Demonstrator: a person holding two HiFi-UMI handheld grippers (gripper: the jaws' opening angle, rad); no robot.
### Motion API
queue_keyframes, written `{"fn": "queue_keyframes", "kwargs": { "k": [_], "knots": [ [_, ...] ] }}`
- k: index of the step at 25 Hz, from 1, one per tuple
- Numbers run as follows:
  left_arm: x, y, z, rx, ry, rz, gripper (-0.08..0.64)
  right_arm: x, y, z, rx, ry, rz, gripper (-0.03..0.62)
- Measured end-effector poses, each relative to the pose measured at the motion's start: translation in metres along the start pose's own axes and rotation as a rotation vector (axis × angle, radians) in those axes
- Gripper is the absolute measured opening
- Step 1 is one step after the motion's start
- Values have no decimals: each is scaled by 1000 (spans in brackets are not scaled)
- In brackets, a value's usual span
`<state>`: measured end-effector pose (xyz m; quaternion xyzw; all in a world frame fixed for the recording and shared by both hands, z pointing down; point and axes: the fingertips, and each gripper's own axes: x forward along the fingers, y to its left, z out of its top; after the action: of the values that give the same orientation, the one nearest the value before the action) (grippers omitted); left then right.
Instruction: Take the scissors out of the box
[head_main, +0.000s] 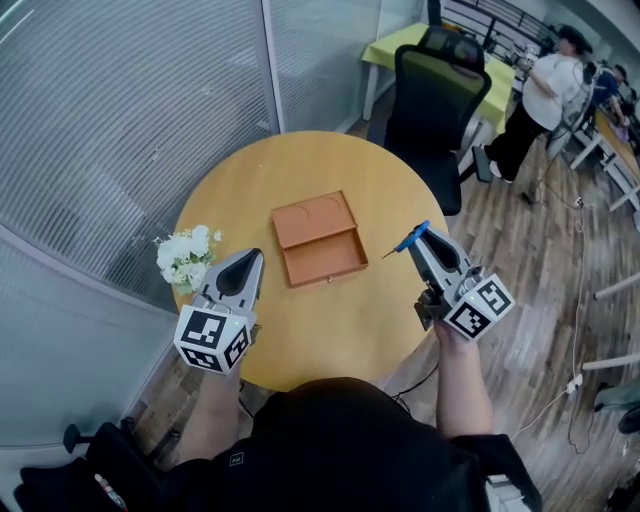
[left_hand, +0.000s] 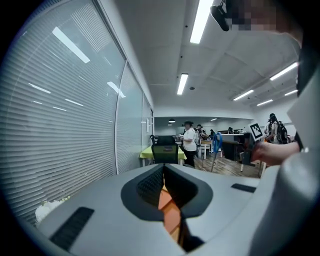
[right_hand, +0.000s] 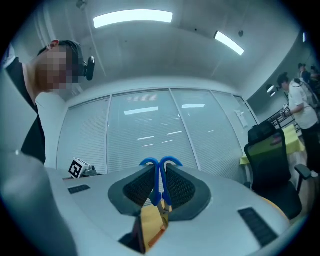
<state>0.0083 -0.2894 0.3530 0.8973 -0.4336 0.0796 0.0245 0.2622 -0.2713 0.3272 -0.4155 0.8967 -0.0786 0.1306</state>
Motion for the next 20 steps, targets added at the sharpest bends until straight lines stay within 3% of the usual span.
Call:
{"fn": "queue_keyframes", "kwargs": {
  "k": [10, 20],
  "knots": [
    [-8, 12, -4, -14, 2, 37, 14, -46, -15, 3, -22, -26, -111, 86],
    [-1, 13, -12, -26, 18, 28, 15, -56, -21, -7, -69, 4, -169, 86]
  ]
}}
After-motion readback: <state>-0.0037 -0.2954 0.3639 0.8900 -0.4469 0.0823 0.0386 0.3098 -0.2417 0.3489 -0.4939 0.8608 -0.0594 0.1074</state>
